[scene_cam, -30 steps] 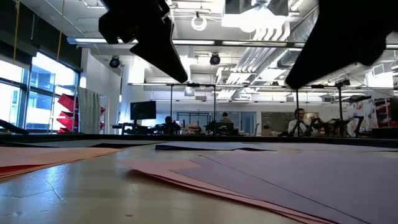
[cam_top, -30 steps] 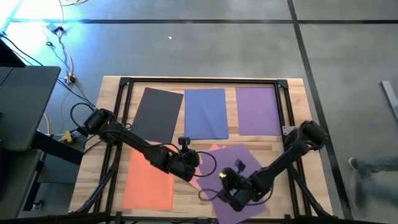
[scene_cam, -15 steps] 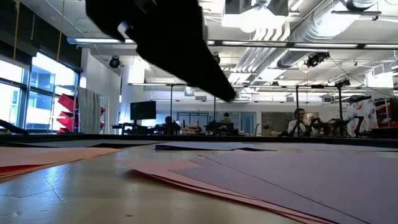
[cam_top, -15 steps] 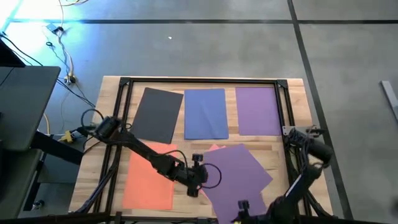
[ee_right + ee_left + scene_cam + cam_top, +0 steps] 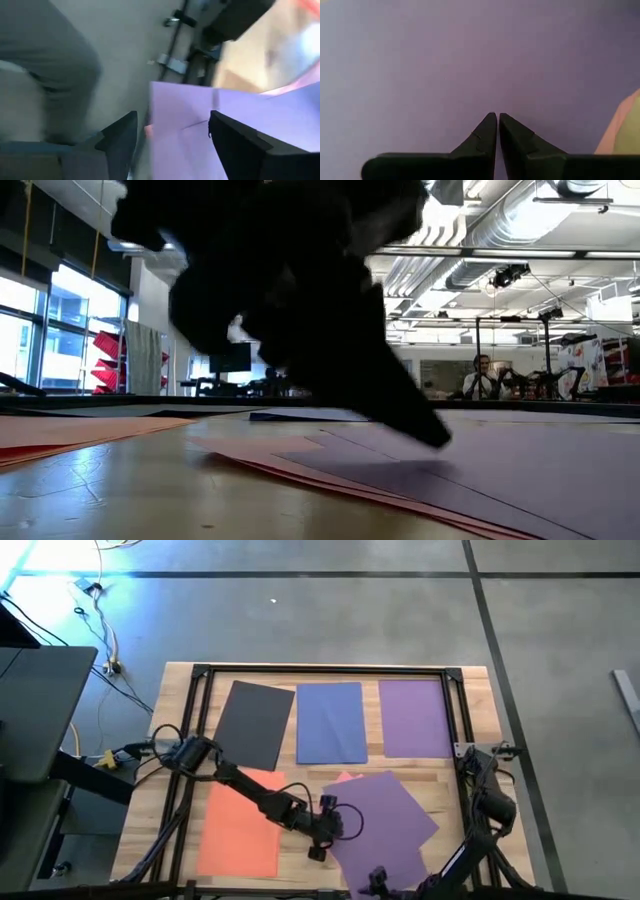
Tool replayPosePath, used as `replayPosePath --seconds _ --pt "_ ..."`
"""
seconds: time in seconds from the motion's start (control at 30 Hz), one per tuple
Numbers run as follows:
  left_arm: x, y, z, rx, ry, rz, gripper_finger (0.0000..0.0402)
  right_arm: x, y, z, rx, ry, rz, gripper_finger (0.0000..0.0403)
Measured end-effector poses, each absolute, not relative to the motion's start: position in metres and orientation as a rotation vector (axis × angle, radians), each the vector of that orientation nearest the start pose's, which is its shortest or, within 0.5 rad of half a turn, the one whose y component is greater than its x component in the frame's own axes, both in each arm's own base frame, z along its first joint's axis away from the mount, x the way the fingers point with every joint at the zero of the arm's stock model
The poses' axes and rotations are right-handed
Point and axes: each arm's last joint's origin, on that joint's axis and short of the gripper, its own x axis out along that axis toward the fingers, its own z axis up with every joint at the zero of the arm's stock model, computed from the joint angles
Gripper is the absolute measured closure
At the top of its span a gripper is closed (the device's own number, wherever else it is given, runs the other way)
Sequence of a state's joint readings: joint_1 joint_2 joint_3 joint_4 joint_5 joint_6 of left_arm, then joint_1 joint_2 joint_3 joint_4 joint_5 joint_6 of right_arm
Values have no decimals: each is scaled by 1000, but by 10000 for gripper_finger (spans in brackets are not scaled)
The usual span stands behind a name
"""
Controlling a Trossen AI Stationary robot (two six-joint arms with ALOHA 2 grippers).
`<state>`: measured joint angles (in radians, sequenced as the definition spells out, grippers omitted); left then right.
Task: Organize paper
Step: Stack the bottom violet paper on top of the top violet paper
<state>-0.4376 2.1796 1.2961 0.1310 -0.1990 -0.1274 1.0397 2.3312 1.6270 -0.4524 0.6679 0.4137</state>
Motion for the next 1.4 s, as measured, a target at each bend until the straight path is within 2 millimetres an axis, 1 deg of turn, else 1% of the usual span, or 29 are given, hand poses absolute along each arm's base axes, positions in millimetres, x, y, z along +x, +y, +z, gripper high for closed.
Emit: replayPosePath --seconds 0.1,0.17,0.33,0.43,0.47,0.53,0.63,0.73,0.8,0.9,0.97,1.03,1.17,1.23,1.4 --pt "406 -178 101 97 740 -201 401 254 392 101 -518 814 107 211" --pt "408 -177 99 87 737 -212 401 256 393 101 -515 828 88 236" --pt "409 -175 99 81 741 -215 401 257 396 109 -494 836 77 327" --pt "408 -174 98 82 744 -214 401 261 402 123 -468 806 72 383" --pt "408 -174 98 85 743 -210 401 262 403 128 -454 802 65 393" --pt "408 -175 98 91 742 -200 401 265 404 136 -412 794 38 395" --pt "407 -177 99 113 741 -185 401 264 401 140 -352 805 -30 393" --pt "402 -180 105 196 740 -187 401 261 397 134 -272 817 -93 400" --pt "397 -186 110 297 736 -195 401 259 392 126 -230 829 -134 402" --pt "386 -203 124 444 692 -268 391 258 389 122 -202 840 -165 403" --pt "381 -216 130 513 642 -327 375 259 390 125 -197 830 -164 403" --pt "377 -229 132 564 584 -386 353 259 390 130 -186 810 -172 403" --pt "380 -247 132 559 421 -473 304 259 386 144 -124 753 -235 403" --pt "382 -251 131 530 369 -473 282 259 382 149 -101 733 -268 403" --pt "385 -252 129 497 327 -459 243 261 379 151 -95 706 -301 403"
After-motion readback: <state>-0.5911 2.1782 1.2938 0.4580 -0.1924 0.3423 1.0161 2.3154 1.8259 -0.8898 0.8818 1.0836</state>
